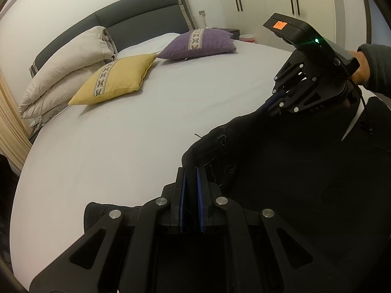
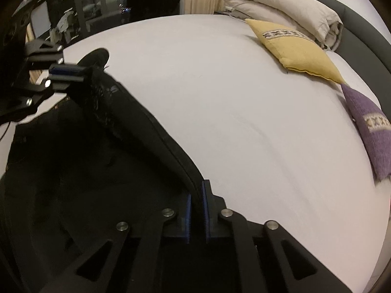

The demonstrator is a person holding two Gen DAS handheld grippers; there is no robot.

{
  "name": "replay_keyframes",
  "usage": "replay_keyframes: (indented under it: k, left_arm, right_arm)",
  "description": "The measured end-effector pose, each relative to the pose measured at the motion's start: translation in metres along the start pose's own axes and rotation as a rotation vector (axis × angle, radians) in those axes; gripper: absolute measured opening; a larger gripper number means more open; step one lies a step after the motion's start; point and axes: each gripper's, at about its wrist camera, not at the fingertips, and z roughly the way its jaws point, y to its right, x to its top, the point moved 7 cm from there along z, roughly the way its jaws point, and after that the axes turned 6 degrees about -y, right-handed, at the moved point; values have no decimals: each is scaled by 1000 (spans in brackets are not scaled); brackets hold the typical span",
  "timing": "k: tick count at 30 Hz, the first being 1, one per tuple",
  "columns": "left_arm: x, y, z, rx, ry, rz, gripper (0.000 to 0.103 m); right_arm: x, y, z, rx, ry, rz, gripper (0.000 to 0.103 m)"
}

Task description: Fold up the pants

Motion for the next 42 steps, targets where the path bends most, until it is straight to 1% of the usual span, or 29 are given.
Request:
replay_keyframes:
  k: [4, 6, 10, 13, 18, 21, 22, 24, 26, 28, 32, 36, 39, 42]
  left_arm:
    - [-4, 8, -22, -16, 24, -12, 7]
    - [-10, 19, -40, -31, 38, -6, 7]
    - [-31, 40, -73, -66, 51, -13, 7]
    - [-59, 62, -96, -97, 43, -21, 7]
    - [-110, 105, -138, -146, 31, -36, 7]
    - [-136, 127, -153, -150, 11, -39, 7]
    - [-143, 133, -155, -151, 6, -38, 7]
    - [-158, 152, -165, -142, 1, -14, 7]
    - [-169, 169, -174, -126, 3, 19, 7]
    - [-179, 181, -181, -129, 0, 22, 7]
    - [-196, 190, -189, -141, -5, -4, 7]
    - [-215, 196, -205, -125, 0, -13, 7]
    - [-227, 188, -211, -104, -8, -28, 7]
    - [-245, 178, -212, -81, -32, -43, 7]
  right_arm:
    - [-11, -13, -24, -34, 55, 29, 5]
    - [-23, -27, -40, -79, 83, 30, 4]
    - [-53, -73, -64, -185, 113, -3, 4]
    - [-79, -111, -76, -246, 121, -12, 4]
    - [-113, -155, -88, -277, 131, 41, 4]
    - [-129, -176, -85, -289, 109, 56, 4]
    - [-134, -183, -83, -311, 100, 52, 4]
    - [-141, -190, -82, -334, 93, 67, 4]
    - [-148, -194, -86, -330, 102, 112, 4]
    - [-155, -197, -90, -325, 110, 146, 4]
    - [-165, -213, -93, -339, 89, 110, 4]
    - [-168, -237, -109, -348, 82, 88, 4]
    - [-158, -254, -117, -356, 74, 54, 4]
    - [-153, -275, -108, -365, 46, -8, 4]
